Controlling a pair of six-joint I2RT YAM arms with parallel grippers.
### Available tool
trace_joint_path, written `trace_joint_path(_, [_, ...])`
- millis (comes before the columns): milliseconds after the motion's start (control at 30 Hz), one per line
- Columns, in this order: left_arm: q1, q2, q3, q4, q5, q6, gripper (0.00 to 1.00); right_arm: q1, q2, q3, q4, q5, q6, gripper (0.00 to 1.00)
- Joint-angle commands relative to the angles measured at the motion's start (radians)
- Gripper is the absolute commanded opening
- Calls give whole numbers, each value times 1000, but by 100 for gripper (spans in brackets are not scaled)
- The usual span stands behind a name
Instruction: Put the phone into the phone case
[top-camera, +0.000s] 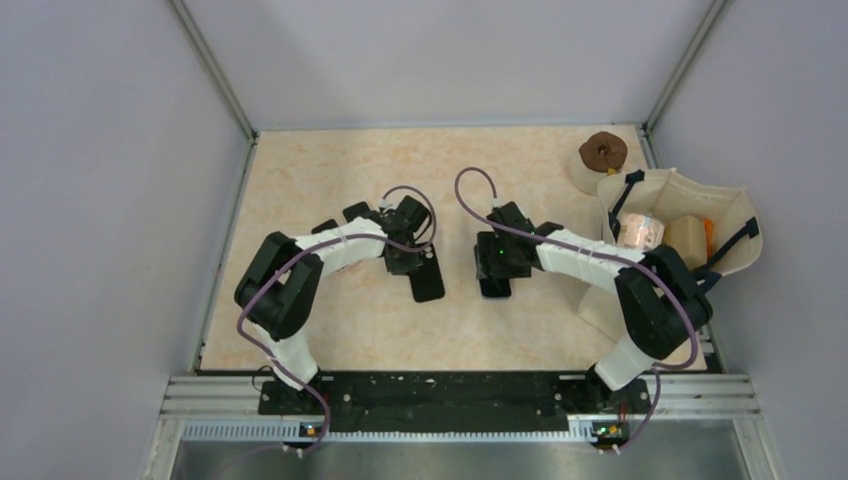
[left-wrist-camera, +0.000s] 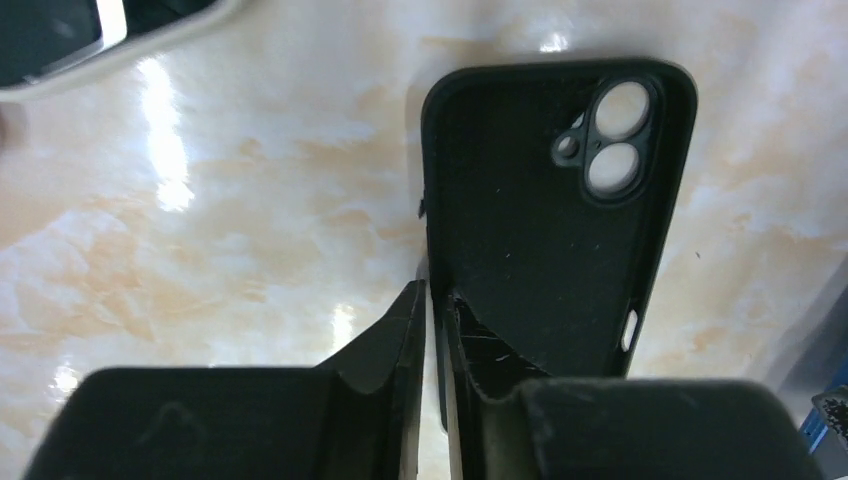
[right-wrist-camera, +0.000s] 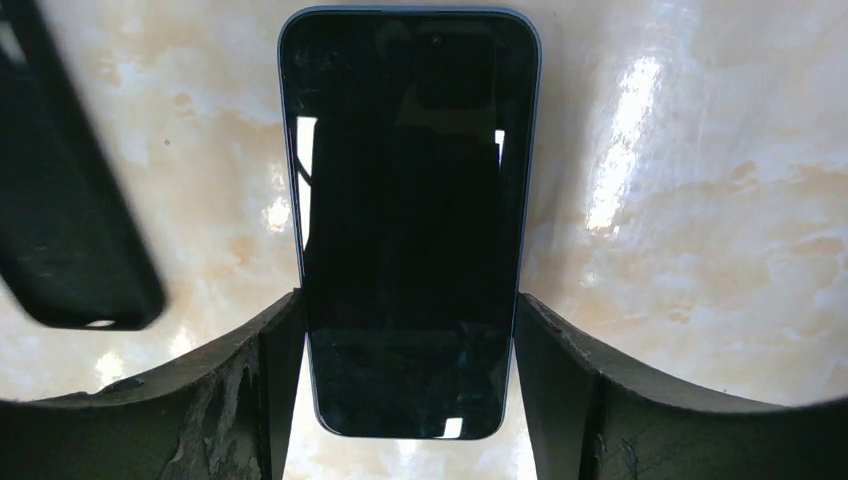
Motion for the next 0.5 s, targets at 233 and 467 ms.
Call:
trace_joint_path(233, [-156,-1,29,-49,-22,-101,5,40,-133,-21,69,-40,26,28])
trace_joint_path(467, [-160,-75,-19,-24,7,-161,33,124,-82,47,63,10,57,28])
